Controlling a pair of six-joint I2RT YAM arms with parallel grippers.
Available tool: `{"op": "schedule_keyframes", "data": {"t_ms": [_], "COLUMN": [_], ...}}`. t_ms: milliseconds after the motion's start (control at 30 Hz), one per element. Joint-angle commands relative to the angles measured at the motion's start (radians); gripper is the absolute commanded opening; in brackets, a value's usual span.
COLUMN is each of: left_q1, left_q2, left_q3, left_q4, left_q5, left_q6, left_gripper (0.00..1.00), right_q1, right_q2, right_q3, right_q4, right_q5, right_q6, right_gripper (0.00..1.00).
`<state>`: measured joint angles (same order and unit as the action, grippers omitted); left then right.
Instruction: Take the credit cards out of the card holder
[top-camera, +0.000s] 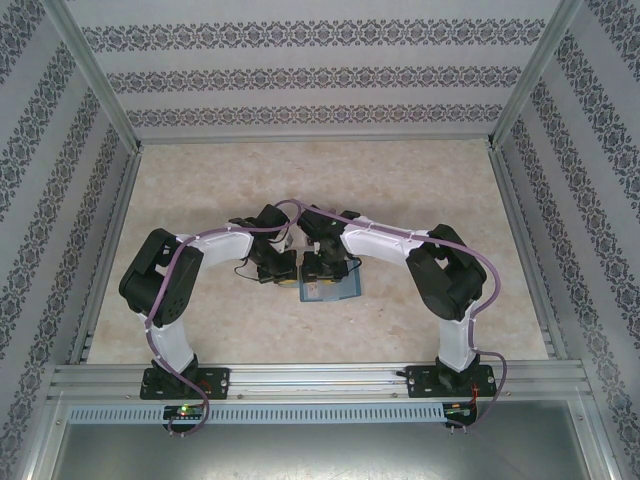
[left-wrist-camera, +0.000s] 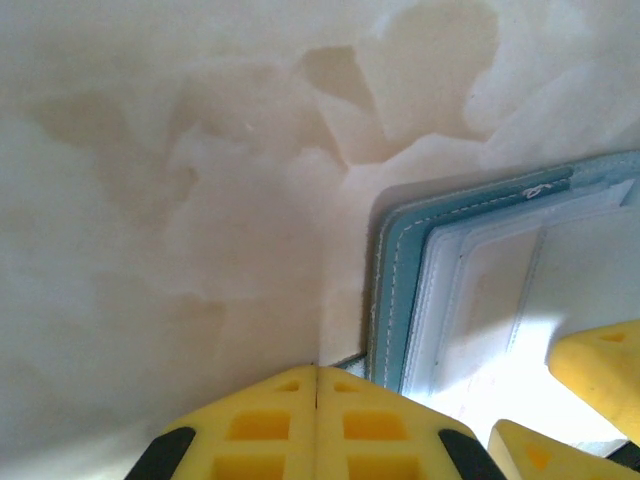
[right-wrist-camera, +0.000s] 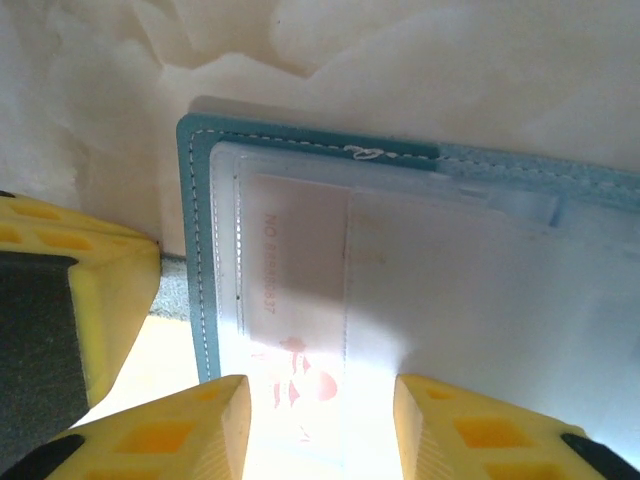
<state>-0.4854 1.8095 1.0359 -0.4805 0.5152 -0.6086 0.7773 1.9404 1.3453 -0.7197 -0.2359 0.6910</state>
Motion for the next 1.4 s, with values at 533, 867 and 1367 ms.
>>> {"op": "schedule_keyframes", "data": {"t_ms": [533, 867, 1367], "left_q1": [-0.01, -0.011, -0.065], "left_q2": [0.008, 0.001, -0.033], "left_q3": [-0.03, -0.013, 0.095], "left_q4": [-0.018, -0.036, -0.113], "left_q5": [-0.012, -0.015, -0.003], "left_q6": [0.018, 0.018, 0.007], "left_gripper": [0.0, 0.0, 0.0], "right_q1": [0.028, 0.028, 0.011], "right_q2": [0.018, -0.028, -0.075], "right_q3": [0.084, 0.084, 0.036], "right_q4": [-0.193, -0.231, -0.178], "right_q5": [0.194, 0.245, 0.177], "right_q6": [-0.032, -0.033, -0.026], "right_gripper": [0.52, 0.41, 0.08]}}
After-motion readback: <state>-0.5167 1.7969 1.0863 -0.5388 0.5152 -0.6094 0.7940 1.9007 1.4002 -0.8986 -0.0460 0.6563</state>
